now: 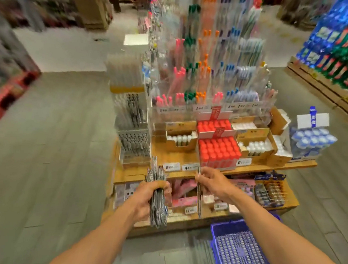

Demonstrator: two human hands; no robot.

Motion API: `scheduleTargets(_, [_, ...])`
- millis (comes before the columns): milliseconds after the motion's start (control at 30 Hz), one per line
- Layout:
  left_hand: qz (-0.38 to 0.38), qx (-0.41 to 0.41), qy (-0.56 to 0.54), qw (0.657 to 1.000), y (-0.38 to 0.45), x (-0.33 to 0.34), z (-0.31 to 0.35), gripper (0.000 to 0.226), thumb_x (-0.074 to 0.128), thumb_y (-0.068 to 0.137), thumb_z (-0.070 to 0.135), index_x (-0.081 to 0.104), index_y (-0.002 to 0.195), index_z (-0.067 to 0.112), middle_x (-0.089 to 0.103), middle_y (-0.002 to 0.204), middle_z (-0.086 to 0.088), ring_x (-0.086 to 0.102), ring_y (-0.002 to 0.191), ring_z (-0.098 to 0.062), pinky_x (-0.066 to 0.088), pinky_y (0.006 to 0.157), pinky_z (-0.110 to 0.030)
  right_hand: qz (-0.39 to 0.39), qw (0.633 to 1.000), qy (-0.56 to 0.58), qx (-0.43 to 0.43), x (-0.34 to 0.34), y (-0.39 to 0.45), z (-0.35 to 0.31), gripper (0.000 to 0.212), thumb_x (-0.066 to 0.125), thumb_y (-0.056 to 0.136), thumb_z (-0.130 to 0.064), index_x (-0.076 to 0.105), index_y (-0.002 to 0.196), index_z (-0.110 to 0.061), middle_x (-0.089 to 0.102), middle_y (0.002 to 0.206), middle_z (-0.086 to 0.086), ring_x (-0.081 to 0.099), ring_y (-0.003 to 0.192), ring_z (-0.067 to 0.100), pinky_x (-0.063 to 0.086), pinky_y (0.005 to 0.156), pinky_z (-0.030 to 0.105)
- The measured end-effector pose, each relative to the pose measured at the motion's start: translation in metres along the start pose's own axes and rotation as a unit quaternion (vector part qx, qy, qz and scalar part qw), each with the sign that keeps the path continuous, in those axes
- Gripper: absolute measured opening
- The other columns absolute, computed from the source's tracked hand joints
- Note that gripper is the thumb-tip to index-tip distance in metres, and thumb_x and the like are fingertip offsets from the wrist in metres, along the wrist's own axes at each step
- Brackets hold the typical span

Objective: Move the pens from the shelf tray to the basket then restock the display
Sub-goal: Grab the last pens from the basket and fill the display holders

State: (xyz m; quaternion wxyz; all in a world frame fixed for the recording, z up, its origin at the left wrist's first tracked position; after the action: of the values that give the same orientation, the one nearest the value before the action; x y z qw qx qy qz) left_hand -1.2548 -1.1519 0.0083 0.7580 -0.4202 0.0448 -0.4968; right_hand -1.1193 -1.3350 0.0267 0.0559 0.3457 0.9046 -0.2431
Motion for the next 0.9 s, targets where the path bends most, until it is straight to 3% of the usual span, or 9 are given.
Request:
scheduleTargets(167, [-0.008,0.041,0.008,0.999,-0.019,-0.056,0.068,0.014,0.075,0.072,0.012,0.072,0.083,0.003,0.065,0.069,-0.009,0.061,0.054,-0.018,0.054,0.049,-0.029,-0.006,0.999,-0.031,-0.031,0.046,0.046,-0.072,0.035,0.054,0.099,-0.03,0.05,0.132,-0.02,0.059,0.085,-0.005,0.064,0.063,0.007,0.05,0.052,0.022])
scheduleTargets(333, [0.002,0.07,-0.014,0.997,-0.016,-0.095,0.112,0.027,0.074,0.076,0.01,0.067,0.099,-0.003,0.065,0.074,-0.011,0.061,0.058,-0.017,0.054,0.049,-0.026,-0.007,0.996,-0.042,-0.078,0.068,0.091,-0.118,0.027,0.052,0.1,-0.022,0.055,0.125,-0.012,0.06,0.088,0.005,0.057,0.056,0.005,0.048,0.055,0.026])
scheduleTargets(500, [0.022,0.072,-0.04,0.996,0.002,-0.125,0.128,0.025,0.074,0.077,0.008,0.068,0.099,-0.004,0.064,0.077,-0.013,0.06,0.062,-0.02,0.055,0.051,-0.027,-0.02,0.994,-0.031,-0.101,0.084,0.131,-0.131,0.02,0.047,0.102,-0.025,0.056,0.117,-0.015,0.062,0.087,0.003,0.063,0.063,0.013,0.052,0.058,0.028])
scheduleTargets(667, [0.05,0.05,-0.055,0.996,0.026,-0.155,0.13,0.027,0.075,0.075,0.01,0.066,0.097,-0.002,0.063,0.076,-0.013,0.059,0.062,-0.021,0.056,0.053,-0.03,0.013,0.987,-0.054,-0.148,0.097,0.174,-0.128,0.018,0.049,0.101,-0.033,0.058,0.099,-0.017,0.066,0.077,0.002,0.068,0.071,0.015,0.058,0.072,0.042])
scheduleTargets(767, [0.063,0.04,-0.077,0.994,0.04,-0.17,0.129,0.028,0.075,0.075,0.01,0.067,0.098,-0.004,0.065,0.075,-0.014,0.06,0.063,-0.022,0.057,0.056,-0.032,0.024,0.98,-0.079,-0.183,0.107,0.196,-0.131,0.017,0.049,0.1,-0.035,0.058,0.091,-0.025,0.068,0.08,-0.001,0.068,0.071,0.011,0.057,0.071,0.041])
scheduleTargets(900, [0.063,0.026,-0.105,0.992,0.054,-0.176,0.13,0.025,0.076,0.074,0.008,0.068,0.095,-0.004,0.067,0.076,-0.013,0.063,0.061,-0.021,0.057,0.053,-0.031,0.038,0.965,-0.116,-0.234,0.12,0.22,-0.138,0.009,0.049,0.1,-0.03,0.054,0.098,-0.038,0.067,0.09,-0.004,0.068,0.078,0.006,0.057,0.071,0.029])
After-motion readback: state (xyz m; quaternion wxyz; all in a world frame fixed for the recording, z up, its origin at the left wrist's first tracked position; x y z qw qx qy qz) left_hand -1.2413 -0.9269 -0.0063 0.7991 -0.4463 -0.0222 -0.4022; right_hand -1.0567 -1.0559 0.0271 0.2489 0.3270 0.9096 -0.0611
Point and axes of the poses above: each hand's wrist, its own y-axis towards the middle knuckle, its own x-axis out of the palm, z = x × y, the point moved 3 cm from there along y, towards the middle knuckle
